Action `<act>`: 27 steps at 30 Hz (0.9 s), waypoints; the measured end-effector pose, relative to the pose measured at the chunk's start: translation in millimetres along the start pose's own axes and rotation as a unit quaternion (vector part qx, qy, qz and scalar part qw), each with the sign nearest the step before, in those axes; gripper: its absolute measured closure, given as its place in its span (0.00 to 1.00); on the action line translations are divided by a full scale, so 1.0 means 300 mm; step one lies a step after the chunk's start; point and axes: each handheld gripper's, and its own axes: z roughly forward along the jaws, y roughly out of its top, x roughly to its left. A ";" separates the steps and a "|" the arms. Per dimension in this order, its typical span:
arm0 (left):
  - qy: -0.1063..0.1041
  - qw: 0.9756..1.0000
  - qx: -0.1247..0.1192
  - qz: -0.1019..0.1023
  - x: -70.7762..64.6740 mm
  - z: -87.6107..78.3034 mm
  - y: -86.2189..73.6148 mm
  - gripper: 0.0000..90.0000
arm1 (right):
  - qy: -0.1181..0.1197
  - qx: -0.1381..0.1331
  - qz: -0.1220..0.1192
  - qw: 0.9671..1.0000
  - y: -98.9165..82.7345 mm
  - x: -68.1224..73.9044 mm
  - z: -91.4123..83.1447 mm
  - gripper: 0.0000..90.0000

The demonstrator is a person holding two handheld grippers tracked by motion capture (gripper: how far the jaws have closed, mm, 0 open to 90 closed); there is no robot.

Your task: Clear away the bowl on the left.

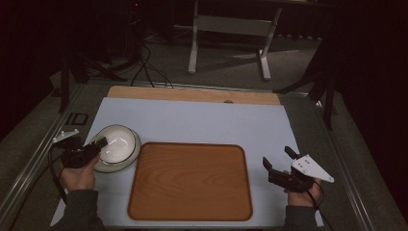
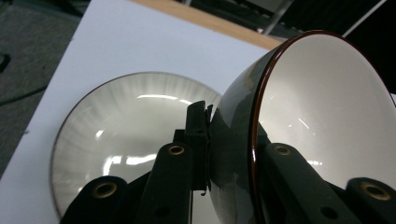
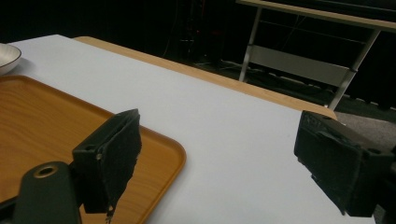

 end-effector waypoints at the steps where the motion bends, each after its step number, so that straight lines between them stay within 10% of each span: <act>1: -0.003 1.000 -0.003 0.003 -0.008 -0.002 0.003 0.89 | 0.000 -0.001 0.000 1.000 0.000 0.000 0.000 0.16; 27: -0.053 0.998 -0.016 0.038 -0.126 -0.035 0.032 0.89 | -0.005 -0.006 0.009 1.000 0.001 -0.004 -0.007 0.16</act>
